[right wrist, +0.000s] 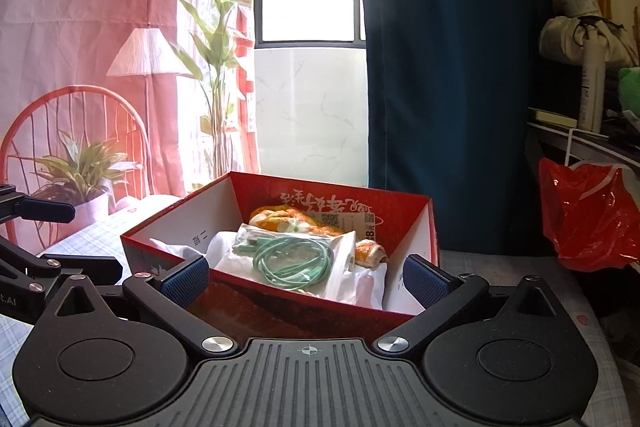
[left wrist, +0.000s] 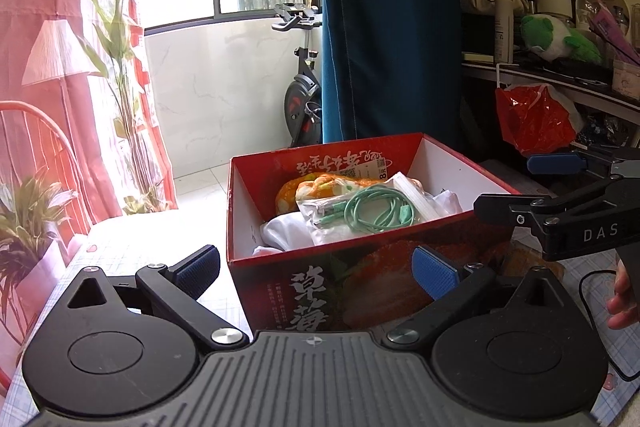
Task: Organize soft objects
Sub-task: 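Move both open grippers down to the black eye mask on the table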
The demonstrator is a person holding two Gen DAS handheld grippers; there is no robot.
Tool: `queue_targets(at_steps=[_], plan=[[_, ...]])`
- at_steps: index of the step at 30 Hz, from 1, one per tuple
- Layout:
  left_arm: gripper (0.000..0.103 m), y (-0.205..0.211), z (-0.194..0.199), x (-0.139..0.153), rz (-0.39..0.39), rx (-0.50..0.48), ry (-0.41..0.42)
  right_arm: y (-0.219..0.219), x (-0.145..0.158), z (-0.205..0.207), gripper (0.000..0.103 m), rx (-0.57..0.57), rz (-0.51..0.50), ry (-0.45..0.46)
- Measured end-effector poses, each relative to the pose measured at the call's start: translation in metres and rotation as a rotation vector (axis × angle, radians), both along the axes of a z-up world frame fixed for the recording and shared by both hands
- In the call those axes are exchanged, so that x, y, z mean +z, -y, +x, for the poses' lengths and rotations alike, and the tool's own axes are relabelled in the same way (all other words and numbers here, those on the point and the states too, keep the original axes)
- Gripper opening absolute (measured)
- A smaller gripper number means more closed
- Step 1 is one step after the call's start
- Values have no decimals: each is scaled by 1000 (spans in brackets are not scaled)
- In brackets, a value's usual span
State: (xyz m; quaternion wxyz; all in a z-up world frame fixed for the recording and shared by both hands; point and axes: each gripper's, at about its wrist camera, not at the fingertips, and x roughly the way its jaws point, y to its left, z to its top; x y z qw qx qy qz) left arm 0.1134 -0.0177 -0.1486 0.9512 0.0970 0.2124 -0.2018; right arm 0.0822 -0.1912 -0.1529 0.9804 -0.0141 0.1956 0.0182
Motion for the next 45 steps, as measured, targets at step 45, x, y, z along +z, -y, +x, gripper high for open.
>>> queue_targets(at_steps=[45], plan=[[87, -48, -23, -86, -101, 147, -266, -17, -115, -49, 79, 25, 152, -253]])
